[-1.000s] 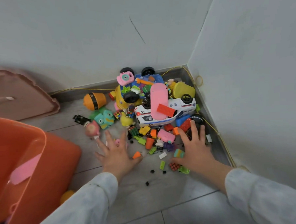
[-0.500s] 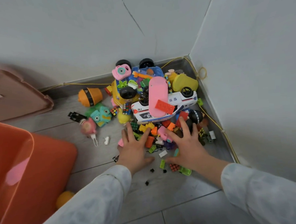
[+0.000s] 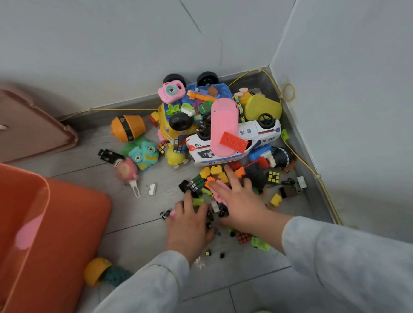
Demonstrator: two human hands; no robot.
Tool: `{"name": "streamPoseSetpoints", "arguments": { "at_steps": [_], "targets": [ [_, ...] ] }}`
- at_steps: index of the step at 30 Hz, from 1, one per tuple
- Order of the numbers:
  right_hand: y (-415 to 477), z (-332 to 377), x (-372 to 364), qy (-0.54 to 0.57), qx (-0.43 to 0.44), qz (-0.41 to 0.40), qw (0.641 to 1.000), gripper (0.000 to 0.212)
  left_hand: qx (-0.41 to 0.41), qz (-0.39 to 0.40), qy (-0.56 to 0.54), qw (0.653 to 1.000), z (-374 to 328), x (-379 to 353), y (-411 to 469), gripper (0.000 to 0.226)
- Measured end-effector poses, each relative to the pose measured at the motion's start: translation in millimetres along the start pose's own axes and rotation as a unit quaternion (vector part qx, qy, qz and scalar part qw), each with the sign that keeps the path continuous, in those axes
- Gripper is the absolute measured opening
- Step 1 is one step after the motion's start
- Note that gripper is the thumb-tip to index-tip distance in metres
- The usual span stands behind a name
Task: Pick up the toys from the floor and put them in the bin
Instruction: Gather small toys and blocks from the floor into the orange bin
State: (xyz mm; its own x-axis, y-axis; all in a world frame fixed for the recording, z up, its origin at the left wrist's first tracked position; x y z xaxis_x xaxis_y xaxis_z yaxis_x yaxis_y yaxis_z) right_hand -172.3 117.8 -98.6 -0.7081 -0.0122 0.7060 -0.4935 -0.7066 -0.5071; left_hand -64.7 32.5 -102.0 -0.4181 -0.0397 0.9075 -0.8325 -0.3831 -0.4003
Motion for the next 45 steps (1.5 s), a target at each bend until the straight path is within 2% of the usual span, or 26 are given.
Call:
{"name": "streamPoseSetpoints", "arguments": {
  "at_steps": [4, 9, 16, 19, 22, 27, 32, 36, 39, 42, 45],
  "targets": [
    [5.6, 11.5, -6.8, -0.008, 0.027, -0.009, 1.000, 0.070, 0.023, 0.040, -0.057, 0.997, 17.3, -11.2, -6.4, 0.038],
    [5.5, 17.9, -15.0, -0.065, 0.034, 0.009, 0.997, 0.059, 0.028, 0.078, -0.085, 0.993, 32.2, -22.0, -20.6, 0.030],
    [-0.6, 22.8, -12.4, -0.065, 0.056, 0.009, 0.996, 0.052, 0.027, 0.009, -0.174, 0.984, 48.1, -17.6, -38.6, 0.019],
    [0.5, 31.3, -14.1, -0.088, 0.056, 0.015, 0.994, 0.060, 0.053, -0.038, -0.211, 0.975, 61.1, -10.3, -50.1, 0.015],
    [5.8, 43.2, -17.5, -0.125, 0.064, 0.016, 0.990, 0.069, 0.062, -0.065, -0.208, 0.974, 71.6, -10.2, -59.7, 0.023],
    [4.4, 52.2, -26.2, -0.126, 0.083, 0.028, 0.988, 0.042, 0.053, -0.071, -0.173, 0.981, 85.3, -10.8, -59.0, 0.020],
    [2.4, 49.4, -24.9, -0.107, 0.102, 0.028, 0.989, 0.043, 0.030, -0.012, -0.130, 0.991, 78.5, -21.3, -53.0, 0.030],
    [-2.7, 44.8, -19.2, -0.062, 0.109, -0.009, 0.992, 0.056, 0.013, -0.033, -0.127, 0.991, 74.2, -21.7, -53.0, 0.035],
    [-0.2, 41.1, -16.6, -0.059, 0.095, -0.023, 0.993, 0.084, 0.021, -0.032, -0.116, 0.993, 71.9, -22.9, -57.4, 0.068],
    [5.3, 39.9, -19.2, -0.064, 0.087, -0.006, 0.994, 0.103, -0.005, 0.005, -0.080, 0.997, 65.8, -32.6, -61.5, 0.107],
    [7.2, 42.6, -22.3, -0.083, 0.106, 0.000, 0.991, 0.113, -0.024, 0.026, -0.027, 0.999, 65.5, -47.0, -59.2, 0.120]
  ]
}}
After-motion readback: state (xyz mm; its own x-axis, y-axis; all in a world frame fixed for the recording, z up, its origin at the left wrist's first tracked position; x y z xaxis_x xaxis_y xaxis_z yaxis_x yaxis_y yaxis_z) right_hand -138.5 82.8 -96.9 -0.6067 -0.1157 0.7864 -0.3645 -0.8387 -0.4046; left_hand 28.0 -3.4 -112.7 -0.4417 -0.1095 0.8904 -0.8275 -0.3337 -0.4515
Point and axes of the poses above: each hand's wrist, its own y-axis towards the middle knuckle, its own x-axis out of the back of the hand, z = x × y, the point moved 8 cm from there along y, towards the middle knuckle, and after that the axes turned 11 degrees about y, right-handed, at the moved point
